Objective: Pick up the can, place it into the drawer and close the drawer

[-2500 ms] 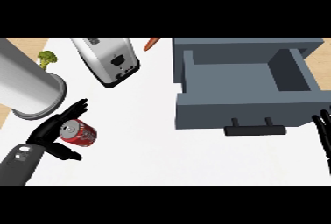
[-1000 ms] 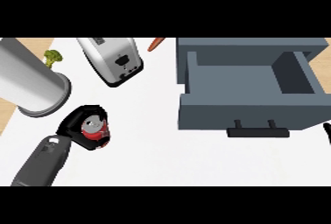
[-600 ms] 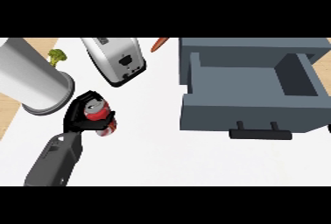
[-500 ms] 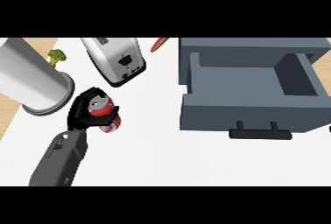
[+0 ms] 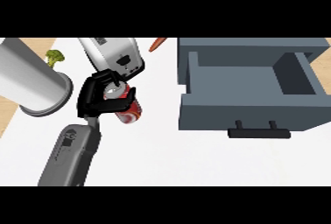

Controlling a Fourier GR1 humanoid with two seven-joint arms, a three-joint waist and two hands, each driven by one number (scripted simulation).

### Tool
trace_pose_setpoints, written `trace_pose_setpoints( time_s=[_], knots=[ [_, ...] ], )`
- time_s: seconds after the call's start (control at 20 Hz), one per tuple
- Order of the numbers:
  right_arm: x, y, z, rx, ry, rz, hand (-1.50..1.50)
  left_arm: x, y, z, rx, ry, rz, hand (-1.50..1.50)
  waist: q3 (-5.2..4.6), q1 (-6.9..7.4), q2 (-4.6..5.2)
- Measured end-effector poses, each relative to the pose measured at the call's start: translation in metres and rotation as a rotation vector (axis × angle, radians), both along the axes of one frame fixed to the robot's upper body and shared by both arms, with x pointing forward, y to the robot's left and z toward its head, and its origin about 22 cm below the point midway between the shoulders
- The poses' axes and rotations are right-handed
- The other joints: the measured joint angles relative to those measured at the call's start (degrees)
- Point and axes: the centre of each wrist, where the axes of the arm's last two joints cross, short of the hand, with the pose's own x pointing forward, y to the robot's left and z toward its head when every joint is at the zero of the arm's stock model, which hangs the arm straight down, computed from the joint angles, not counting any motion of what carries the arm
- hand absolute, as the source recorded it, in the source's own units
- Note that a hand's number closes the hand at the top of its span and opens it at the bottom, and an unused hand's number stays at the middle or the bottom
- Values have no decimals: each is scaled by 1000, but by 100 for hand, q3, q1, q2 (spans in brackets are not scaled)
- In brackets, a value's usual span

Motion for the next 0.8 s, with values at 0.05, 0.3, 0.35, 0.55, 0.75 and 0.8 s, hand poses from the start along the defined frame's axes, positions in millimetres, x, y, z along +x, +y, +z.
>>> trace_pose_setpoints(
  time_s=[0.05,0.3,0.35,0.55,0.75,0.8],
  knots=[
    [3,2,3,-1,-2,0,-150,0,-9,11,4,-6,-2,150,1,-5,4],
    [2,1,3,5,1,8,-150,2,-44,61,17,-16,-34,150,-3,-57,20],
    [2,1,5,5,1,5,-150,1,-48,68,24,-16,-40,150,-3,-62,23],
    [-1,-4,8,-3,-4,13,-150,10,-81,94,47,-32,-61,150,-5,-112,34],
    [4,-1,10,-2,-8,1,-150,17,-111,126,65,-59,-75,150,-6,-124,40],
    [6,-1,9,0,-10,2,-150,17,-119,137,65,-64,-80,150,-6,-126,41]
  ],
)
